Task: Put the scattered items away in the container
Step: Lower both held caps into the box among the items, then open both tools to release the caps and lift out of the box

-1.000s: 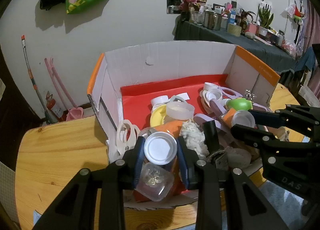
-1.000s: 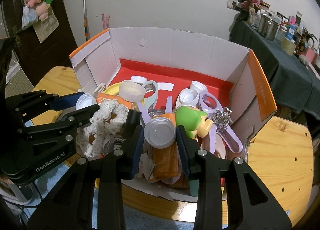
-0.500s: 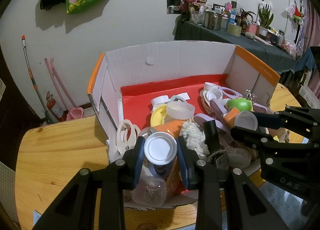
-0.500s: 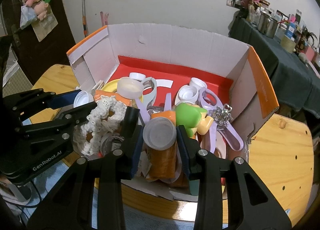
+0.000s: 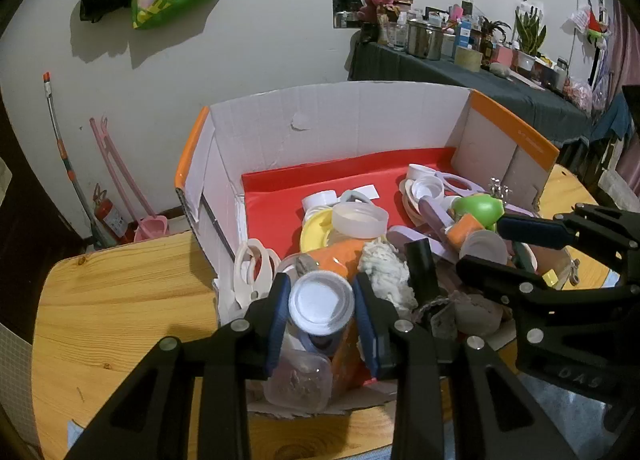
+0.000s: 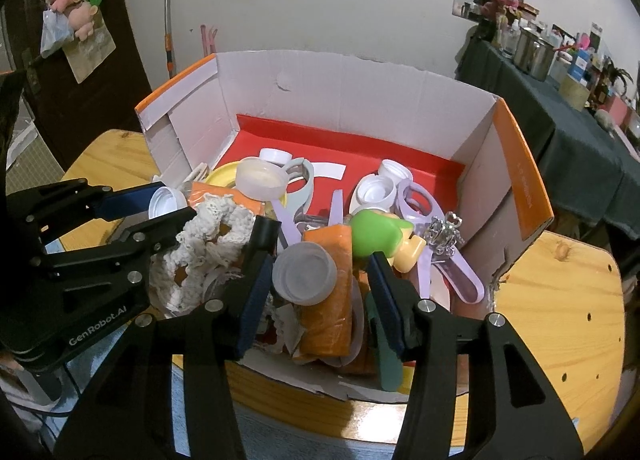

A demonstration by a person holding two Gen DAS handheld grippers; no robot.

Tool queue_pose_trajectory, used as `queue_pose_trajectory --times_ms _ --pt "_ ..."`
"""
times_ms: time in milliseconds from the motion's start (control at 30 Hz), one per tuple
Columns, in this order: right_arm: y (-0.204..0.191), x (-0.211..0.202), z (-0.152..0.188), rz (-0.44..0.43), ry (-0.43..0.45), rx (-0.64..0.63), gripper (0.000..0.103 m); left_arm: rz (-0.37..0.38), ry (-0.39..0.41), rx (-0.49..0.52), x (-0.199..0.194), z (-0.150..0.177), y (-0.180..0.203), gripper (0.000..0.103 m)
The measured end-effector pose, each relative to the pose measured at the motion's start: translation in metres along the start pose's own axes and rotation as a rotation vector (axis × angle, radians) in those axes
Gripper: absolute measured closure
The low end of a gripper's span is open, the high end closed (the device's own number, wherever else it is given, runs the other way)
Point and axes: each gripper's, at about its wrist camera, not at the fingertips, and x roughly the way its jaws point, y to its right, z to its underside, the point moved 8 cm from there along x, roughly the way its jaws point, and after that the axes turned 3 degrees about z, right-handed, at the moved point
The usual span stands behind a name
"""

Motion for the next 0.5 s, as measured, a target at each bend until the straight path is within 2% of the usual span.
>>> queue_pose_trajectory --times_ms 500 --pt "-0.0001 -0.0011 0.0003 0.002 0.000 -0.005 0.053 -0.014 0.011 0.014 -0.0046 -0.0017 0.0019 0.063"
